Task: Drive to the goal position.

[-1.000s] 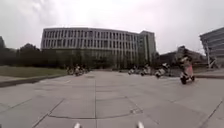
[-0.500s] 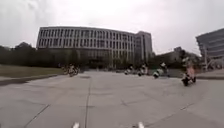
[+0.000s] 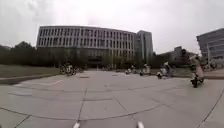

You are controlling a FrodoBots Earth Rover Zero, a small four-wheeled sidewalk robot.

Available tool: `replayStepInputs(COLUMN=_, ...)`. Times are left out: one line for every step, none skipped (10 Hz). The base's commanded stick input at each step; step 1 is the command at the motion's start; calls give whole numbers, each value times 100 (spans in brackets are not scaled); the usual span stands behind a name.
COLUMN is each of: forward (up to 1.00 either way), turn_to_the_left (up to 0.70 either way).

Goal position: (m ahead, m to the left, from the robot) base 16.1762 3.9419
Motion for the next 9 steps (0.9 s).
replayStepInputs(forward=85, turn_to_the_left=0)
replayStepInputs(forward=85, turn_to_the_left=0)
replayStepInputs(forward=85, turn_to_the_left=0)
replayStepInputs(forward=85, turn_to_the_left=0)
replayStepInputs(forward=85, turn_to_the_left=0)
replayStepInputs(forward=85, turn_to_the_left=0)
replayStepInputs(forward=85, turn_to_the_left=0)
replayStepInputs(forward=85, turn_to_the_left=0)
replayStepInputs(forward=85, turn_to_the_left=0)
